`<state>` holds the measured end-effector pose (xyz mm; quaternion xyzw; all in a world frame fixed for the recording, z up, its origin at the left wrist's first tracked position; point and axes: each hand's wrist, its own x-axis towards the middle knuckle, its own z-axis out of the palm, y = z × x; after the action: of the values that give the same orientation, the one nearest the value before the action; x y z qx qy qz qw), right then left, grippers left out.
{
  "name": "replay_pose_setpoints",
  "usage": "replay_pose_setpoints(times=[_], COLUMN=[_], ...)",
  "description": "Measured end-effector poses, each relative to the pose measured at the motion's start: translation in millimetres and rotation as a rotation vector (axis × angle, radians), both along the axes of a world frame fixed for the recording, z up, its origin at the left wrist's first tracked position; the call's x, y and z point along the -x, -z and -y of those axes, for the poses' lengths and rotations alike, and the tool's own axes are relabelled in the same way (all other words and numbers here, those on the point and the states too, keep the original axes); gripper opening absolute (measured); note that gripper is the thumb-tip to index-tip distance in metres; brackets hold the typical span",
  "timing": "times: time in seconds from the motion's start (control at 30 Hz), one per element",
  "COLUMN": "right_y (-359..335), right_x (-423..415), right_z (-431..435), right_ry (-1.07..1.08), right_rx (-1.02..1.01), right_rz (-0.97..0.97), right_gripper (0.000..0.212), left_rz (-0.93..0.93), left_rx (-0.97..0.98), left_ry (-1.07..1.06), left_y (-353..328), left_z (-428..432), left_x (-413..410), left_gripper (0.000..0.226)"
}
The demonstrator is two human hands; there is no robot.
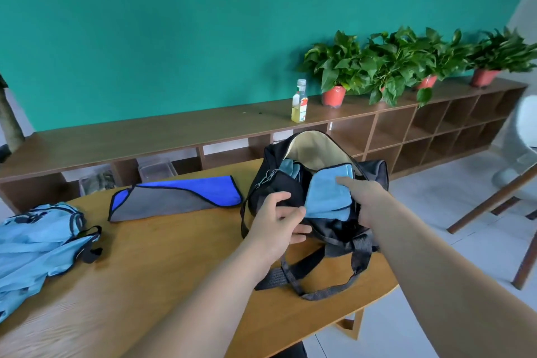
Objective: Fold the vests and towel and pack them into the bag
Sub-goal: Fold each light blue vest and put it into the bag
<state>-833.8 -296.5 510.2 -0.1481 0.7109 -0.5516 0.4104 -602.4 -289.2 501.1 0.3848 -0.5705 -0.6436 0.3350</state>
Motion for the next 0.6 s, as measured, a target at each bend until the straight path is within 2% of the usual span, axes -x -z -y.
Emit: replay_pose_setpoints(times=[0.13, 0.27, 0.37, 0.47, 0.6], right_y=[17.6, 23.3, 23.5, 28.5, 46.7], right_x=[13.7, 25.3, 28.1, 31.7, 36.6], right_z=[33.7, 60.1, 78.3, 90.2, 91.0], right_ry=[-0.052, -0.168, -0.215, -0.238, -0.332], right_rx=[-0.173, -0.349, -0.349, -0.323, -0.559], right_rz=[-0.314, -0.534, -0.608, -0.555, -0.738], right_gripper=[0.041, 0.031, 0.038, 0.051, 0.067], left_rz=[0.171, 0.209, 0.238, 0.259, 0.266], left_rx=[0.126, 0.154, 0.252, 0.316, 0.346], left_ry=[0.039, 0.056, 0.074, 0.101, 0.117], left_y=[15.7, 26.8, 36.6, 41.9, 45.5], left_z=[3.4, 2.6, 1.4, 4.2, 8.4], left_x=[10.6, 16.5, 15.2, 12.0, 8.3], left_gripper=[0.047, 0.038, 0.033, 0.032, 0.034])
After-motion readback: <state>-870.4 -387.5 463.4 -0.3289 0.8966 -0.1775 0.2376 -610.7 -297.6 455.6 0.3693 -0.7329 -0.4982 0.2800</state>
